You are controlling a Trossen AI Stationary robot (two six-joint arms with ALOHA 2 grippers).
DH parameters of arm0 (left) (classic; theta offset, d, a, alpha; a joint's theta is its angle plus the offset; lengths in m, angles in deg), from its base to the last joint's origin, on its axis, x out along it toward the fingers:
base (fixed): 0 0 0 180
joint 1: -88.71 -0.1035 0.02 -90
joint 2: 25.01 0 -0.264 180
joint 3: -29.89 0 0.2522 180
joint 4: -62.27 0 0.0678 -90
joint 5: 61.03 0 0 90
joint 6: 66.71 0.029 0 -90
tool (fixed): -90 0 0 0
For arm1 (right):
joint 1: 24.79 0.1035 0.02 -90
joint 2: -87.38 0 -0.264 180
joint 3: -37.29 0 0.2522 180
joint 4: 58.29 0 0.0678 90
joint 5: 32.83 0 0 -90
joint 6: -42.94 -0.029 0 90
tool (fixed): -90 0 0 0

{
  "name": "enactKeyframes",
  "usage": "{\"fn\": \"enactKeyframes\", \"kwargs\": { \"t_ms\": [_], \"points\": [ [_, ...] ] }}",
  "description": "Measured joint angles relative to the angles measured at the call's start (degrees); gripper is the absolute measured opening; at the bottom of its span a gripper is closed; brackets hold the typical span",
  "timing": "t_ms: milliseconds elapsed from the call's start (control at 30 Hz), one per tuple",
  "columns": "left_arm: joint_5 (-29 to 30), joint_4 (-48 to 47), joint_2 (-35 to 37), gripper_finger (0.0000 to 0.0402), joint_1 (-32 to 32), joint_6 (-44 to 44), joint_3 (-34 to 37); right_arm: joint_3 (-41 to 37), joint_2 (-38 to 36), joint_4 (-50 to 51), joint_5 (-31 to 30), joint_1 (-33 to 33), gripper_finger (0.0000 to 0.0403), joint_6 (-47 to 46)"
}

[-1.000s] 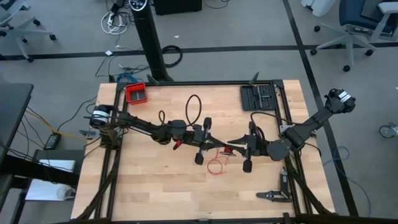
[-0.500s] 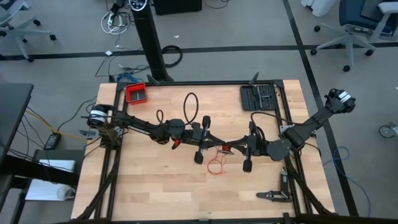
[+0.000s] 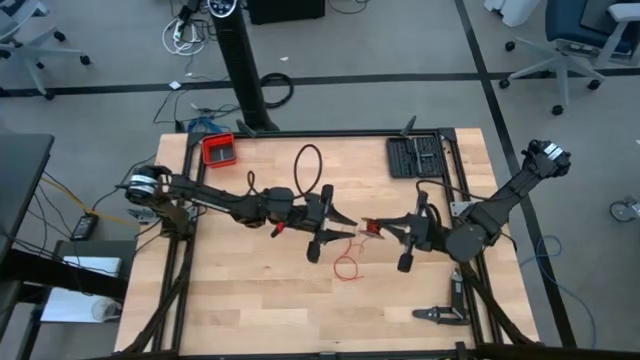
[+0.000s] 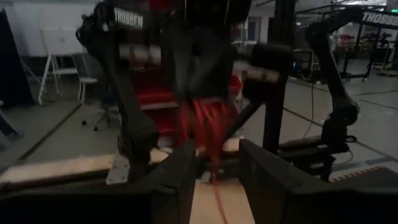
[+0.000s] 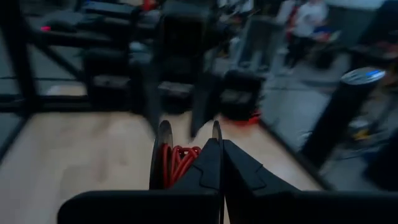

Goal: Coil cords
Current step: Coil the red wire onto the spool

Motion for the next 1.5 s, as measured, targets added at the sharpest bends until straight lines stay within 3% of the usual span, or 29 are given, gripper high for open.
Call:
{"fn": "enactKeyframes", "kwargs": {
  "t_ms": [133, 433, 633, 833, 1133, 1500],
  "points": [
    [0.11, -1.32, -1.15, 0.0127, 0.0, -4.97, 0.0, 0.0, 0.28, -1.68, -4.6, 0.19, 0.0001, 4.35],
    [7.19, -3.46, -4.11, 0.0127, 0.0, -12.94, 0.02, 0.02, 0.28, -7.13, -5.88, -1.14, 0.0001, 11.33],
    [7.52, -3.11, -4.98, 0.0127, 0.3, -15.77, 0.07, 0.02, 0.3, -11.03, -5.7, -1.37, 0.0001, 15.26],
    [7.52, -3.0, -5.94, 0.0127, 0.69, -16.13, 0.07, 0.07, 2.03, -12.67, -5.38, -2.53, 0.0001, 16.33],
    [7.78, -2.56, -6.18, 0.0127, 0.81, -15.94, 0.07, 0.07, 6.31, -22.93, -3.58, -4.38, 0.0001, 24.93],
    [8.35, -3.7, -6.18, 0.0127, 0.81, -15.81, 0.09, 0.07, 5.68, -23.78, -4.68, -2.5, 0.0001, 26.34]
  ]
}}
